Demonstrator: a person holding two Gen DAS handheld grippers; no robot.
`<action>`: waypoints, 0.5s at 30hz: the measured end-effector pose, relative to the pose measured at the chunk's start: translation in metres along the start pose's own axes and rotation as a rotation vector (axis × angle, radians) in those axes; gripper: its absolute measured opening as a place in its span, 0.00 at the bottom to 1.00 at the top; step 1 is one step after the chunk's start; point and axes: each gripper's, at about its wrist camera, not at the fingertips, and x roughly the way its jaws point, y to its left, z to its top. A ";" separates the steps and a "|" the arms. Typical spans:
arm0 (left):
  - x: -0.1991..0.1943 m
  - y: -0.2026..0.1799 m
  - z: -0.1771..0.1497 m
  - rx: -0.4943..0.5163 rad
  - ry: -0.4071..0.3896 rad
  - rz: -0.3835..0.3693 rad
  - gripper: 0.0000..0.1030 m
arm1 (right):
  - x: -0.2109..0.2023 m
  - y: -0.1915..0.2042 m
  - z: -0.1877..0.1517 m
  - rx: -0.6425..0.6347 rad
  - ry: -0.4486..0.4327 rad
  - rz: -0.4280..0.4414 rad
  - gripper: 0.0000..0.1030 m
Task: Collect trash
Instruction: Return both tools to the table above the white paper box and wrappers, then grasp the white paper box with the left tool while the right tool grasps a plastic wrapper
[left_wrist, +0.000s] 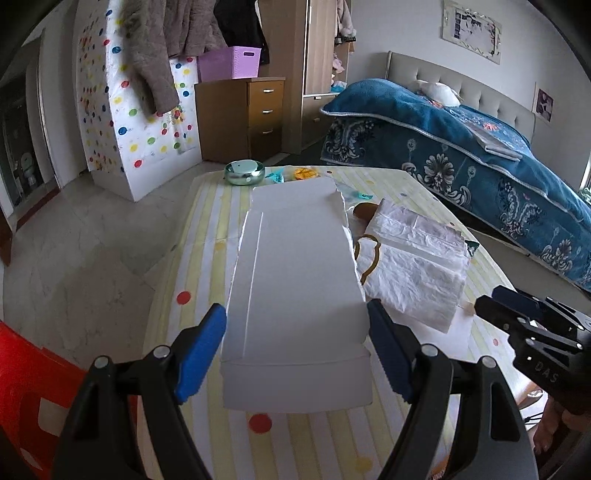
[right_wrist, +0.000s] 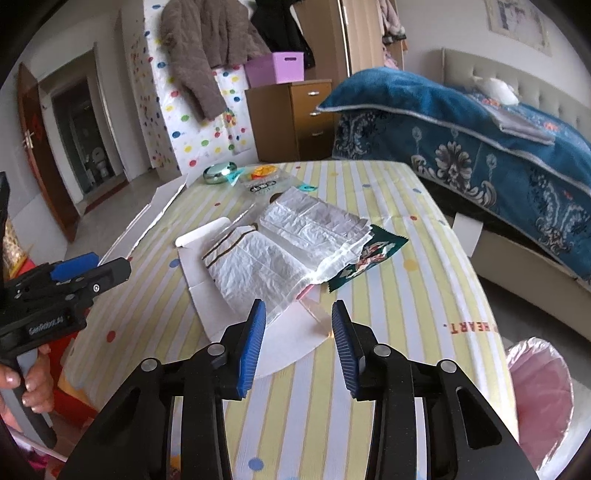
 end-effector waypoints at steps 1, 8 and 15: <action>0.002 0.000 0.001 0.001 0.001 0.002 0.73 | 0.003 0.000 0.001 0.003 0.003 0.003 0.38; 0.020 0.009 0.005 -0.014 0.015 0.026 0.73 | 0.038 0.008 0.006 0.009 0.079 0.040 0.39; 0.023 0.015 0.001 -0.031 0.028 0.025 0.73 | 0.043 0.013 0.000 0.037 0.098 0.061 0.37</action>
